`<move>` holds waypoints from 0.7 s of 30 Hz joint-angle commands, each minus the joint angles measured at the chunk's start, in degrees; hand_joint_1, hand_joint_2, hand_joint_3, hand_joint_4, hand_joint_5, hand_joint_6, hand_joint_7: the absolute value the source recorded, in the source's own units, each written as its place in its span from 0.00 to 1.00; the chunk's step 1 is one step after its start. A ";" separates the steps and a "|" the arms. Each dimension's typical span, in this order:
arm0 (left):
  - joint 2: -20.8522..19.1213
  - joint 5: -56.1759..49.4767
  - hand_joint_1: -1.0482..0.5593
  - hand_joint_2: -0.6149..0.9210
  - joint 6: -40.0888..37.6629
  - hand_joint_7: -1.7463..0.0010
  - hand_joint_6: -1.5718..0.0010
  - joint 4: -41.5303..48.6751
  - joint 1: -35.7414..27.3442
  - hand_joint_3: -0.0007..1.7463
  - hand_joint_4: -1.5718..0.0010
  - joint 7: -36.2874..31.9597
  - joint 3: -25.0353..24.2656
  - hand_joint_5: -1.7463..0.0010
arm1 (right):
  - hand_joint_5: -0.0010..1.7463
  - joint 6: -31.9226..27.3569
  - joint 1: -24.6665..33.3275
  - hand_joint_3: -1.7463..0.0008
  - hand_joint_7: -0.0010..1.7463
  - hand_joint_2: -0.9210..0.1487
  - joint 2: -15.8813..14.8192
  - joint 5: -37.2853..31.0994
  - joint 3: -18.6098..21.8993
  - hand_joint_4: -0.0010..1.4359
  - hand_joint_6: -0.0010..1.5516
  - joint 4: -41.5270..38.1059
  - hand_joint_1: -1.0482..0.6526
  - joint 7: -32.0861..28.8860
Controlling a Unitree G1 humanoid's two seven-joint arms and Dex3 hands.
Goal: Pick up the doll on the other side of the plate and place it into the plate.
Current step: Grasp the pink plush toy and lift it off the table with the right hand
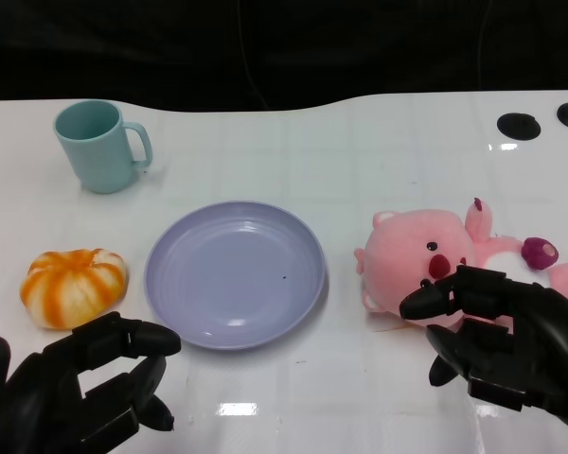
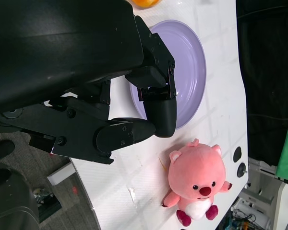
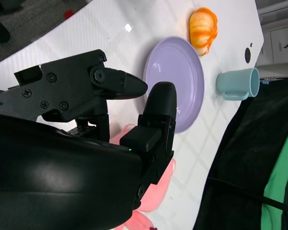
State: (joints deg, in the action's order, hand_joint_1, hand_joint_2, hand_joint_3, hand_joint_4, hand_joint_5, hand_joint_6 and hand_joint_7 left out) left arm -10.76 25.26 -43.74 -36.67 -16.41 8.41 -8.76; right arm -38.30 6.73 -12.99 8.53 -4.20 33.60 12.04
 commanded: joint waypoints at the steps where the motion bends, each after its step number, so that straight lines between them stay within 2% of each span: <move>1: -0.23 -0.30 0.49 1.00 0.01 0.33 0.64 -0.66 -0.01 0.29 0.67 -0.63 -0.05 0.06 | 0.77 5.52 0.94 0.84 0.47 0.01 -2.08 -2.32 -0.25 0.29 0.30 -1.00 0.49 0.68; 6: -0.33 -0.35 0.48 1.00 0.06 0.33 0.64 -0.82 -0.08 0.29 0.67 -0.50 0.02 0.06 | 0.61 14.37 1.76 0.93 0.36 0.00 -3.53 -6.09 -0.40 0.19 0.23 -3.07 0.49 1.18; 8: -0.18 -0.34 0.48 1.00 -0.05 0.33 0.64 -0.86 -0.08 0.29 0.67 -0.68 0.06 0.06 | 0.57 16.50 1.79 0.96 0.30 0.02 -3.67 -7.24 -0.18 0.13 0.19 -3.71 0.46 1.03; 14: 0.31 -0.86 0.49 1.00 -0.46 0.32 0.64 -1.25 -0.11 0.29 0.67 -1.73 0.90 0.06 | 0.50 24.18 2.22 1.00 0.20 0.06 -4.48 -10.79 0.73 0.01 0.11 -5.84 0.41 0.66; 16: 0.34 -0.82 0.49 1.00 -0.26 0.32 0.64 -1.27 -0.16 0.29 0.66 -1.77 1.22 0.07 | 0.49 25.64 2.26 1.00 0.19 0.07 -5.52 -12.60 0.79 0.00 0.10 -6.08 0.40 0.88; 18: 0.41 -0.73 0.49 1.00 -0.20 0.32 0.65 -1.50 -0.22 0.29 0.67 -1.88 1.56 0.07 | 0.43 25.52 2.16 1.00 0.17 0.07 -7.36 -14.45 0.84 0.00 0.08 -5.49 0.37 1.93; 21: 0.57 -0.71 0.49 1.00 -0.21 0.32 0.65 -1.86 -0.28 0.28 0.67 -2.07 1.91 0.06 | 0.33 24.54 1.80 1.00 0.14 0.10 -9.65 -15.95 1.06 0.00 0.04 -4.48 0.38 3.79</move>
State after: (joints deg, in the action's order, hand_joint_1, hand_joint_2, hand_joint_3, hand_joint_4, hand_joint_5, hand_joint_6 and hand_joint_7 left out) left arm -10.19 24.93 -43.91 -37.68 -16.47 7.13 -6.75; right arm -13.44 8.65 -21.09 -6.88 -3.96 27.94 15.08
